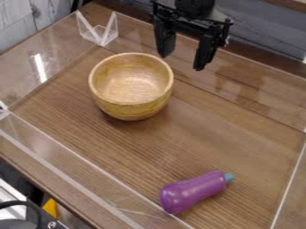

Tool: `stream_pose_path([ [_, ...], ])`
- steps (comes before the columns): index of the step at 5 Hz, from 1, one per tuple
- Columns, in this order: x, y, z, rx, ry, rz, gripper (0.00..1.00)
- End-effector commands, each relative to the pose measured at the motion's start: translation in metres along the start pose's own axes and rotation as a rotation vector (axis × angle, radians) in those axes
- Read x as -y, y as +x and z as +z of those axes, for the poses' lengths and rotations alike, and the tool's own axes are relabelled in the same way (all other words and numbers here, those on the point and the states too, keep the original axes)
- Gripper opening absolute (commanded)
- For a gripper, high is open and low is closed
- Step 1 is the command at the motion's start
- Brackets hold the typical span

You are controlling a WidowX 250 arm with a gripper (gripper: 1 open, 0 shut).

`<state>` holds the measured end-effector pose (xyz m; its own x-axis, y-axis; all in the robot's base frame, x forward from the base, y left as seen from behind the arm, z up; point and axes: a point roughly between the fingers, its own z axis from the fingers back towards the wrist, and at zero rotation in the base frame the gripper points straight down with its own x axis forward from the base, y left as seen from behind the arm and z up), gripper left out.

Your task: Put the purple eggplant in the brown bowl

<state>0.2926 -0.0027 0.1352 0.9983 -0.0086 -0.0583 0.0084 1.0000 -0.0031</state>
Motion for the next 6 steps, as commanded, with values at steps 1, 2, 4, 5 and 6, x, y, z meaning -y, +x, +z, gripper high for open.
stream_pose_path([
  [1, 0.002, -0.003, -0.006, -0.016, -0.004, -0.007, 1.0],
  [2, 0.02, -0.021, -0.02, -0.036, -0.02, -0.08, 1.0],
  [4, 0.054, -0.054, -0.046, -0.054, -0.037, -0.238, 1.0],
  [5, 0.067, -0.07, -0.059, -0.063, -0.037, -0.327, 1.0],
  [6, 0.077, -0.079, -0.07, -0.068, -0.041, -0.404, 1.0],
])
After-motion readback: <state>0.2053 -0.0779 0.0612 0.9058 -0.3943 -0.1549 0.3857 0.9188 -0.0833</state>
